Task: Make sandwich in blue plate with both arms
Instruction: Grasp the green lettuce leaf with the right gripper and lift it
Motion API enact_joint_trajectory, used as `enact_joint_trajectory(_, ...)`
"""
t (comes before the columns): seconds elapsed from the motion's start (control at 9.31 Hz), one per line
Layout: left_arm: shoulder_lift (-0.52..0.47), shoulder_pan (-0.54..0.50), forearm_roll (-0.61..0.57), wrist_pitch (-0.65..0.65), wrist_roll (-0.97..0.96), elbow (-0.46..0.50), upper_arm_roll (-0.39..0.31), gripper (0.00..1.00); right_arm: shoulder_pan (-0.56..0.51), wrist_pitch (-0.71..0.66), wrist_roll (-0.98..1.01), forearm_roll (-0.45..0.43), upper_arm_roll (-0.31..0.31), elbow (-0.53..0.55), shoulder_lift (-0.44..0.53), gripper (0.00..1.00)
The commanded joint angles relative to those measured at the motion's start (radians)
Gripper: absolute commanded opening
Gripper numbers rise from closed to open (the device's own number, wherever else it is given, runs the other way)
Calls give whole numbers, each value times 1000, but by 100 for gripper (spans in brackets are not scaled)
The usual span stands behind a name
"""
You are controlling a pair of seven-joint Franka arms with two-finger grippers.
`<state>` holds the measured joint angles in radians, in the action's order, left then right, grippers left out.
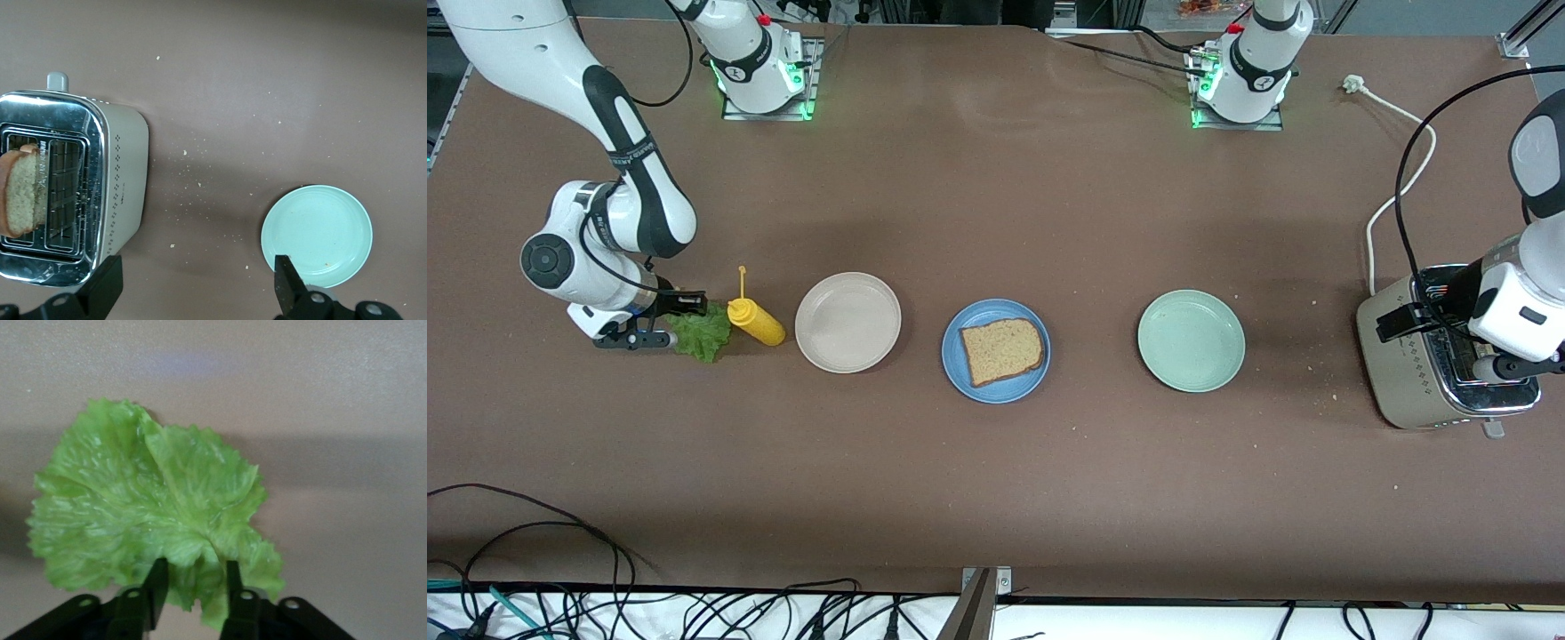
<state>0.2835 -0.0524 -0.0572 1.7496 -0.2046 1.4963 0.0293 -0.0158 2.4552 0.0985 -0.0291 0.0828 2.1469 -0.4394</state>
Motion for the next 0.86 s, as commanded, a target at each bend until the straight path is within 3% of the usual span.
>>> enact_joint_trajectory(0.0,-6,-15,-15,-24,45,-13,11,100,-7,-24,12,5,-9,-28,4,0)
enact_joint_trajectory(0.43,-18,-30,-9,-44,48,-1,17,100,-4,-454,13,8,-12,-321,27,0)
enact_joint_trajectory(0.75,-33,-30,8,-44,129,4,18,100,20,-820,9,9,-14,-603,41,0)
